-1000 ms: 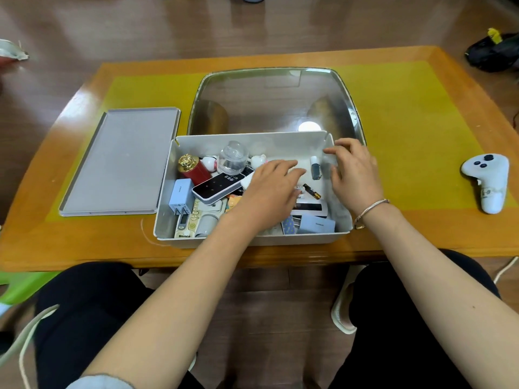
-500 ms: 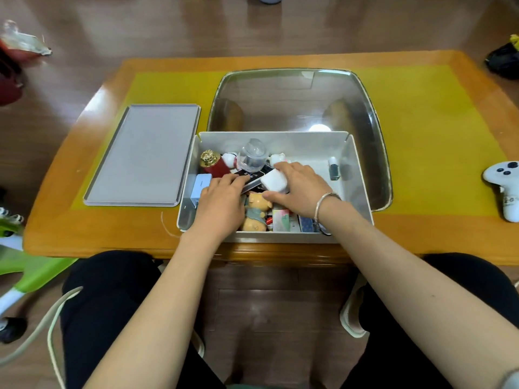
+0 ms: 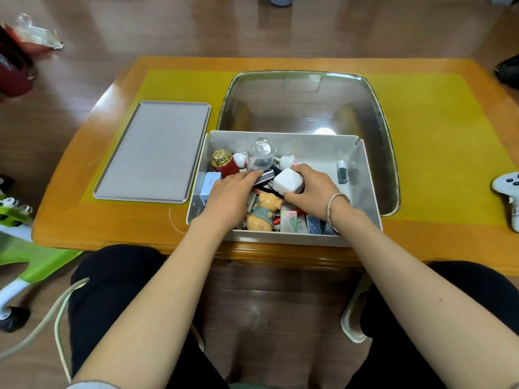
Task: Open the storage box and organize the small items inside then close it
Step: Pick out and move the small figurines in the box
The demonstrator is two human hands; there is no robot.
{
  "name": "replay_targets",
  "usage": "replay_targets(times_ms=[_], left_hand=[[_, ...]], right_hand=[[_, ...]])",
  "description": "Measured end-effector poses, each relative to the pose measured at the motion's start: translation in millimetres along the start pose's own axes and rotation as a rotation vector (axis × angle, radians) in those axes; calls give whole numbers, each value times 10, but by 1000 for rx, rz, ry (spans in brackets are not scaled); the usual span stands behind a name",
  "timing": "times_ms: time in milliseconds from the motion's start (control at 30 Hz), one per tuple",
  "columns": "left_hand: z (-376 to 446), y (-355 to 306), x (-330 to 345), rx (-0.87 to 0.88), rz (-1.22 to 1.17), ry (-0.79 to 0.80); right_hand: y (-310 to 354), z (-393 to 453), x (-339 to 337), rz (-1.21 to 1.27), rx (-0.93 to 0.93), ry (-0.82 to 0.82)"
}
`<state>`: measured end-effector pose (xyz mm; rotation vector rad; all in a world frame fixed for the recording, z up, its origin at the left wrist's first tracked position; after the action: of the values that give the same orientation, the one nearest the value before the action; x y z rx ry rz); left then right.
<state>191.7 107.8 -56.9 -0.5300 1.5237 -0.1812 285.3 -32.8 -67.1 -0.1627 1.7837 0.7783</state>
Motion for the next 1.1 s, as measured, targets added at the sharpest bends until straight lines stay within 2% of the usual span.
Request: replay_targets(times_ms=[167, 300, 367, 500, 600, 700, 767, 900, 1000, 1100], left_hand=[[-116, -29, -163, -32, -29, -136], [-340, -18, -337, -44, -82, -319], [-466, 17, -409, -68, -116, -423], [-612, 90, -510, -112, -167, -564], [-644, 89, -498, -120, -160, -568], [-632, 53, -454, -109, -156, -521], [-608, 26, -423, -107, -141, -477], [-602, -6, -377, -114, -81, -440], [-608, -30, -357, -69, -76, -420], [-632, -29, -324, -52, -73, -391]], right_hand=[[-21, -60, -77, 64, 13, -103], [168, -169, -174, 120, -58, -191], [353, -230, -152, 147, -139, -160], [743, -338, 7, 136, -350, 9], [773, -340, -1, 171, -381, 42], [532, -248, -155, 170, -303, -98], [247, -114, -230, 92, -166, -179], [-173, 186, -104, -98, 53, -35], [-155, 294, 32, -69, 43, 41], [-11, 318, 75, -7, -17, 24]])
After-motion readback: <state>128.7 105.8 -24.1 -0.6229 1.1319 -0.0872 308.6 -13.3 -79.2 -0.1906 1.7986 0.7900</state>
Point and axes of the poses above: each hand's wrist, its own z-axis towards the middle knuckle, its own x-axis out of the palm, y = z × x, the point moved 6 cm from there along z, towards the middle knuckle, and after that the axes turned 11 degrees about -z, right-handed, at the moved point
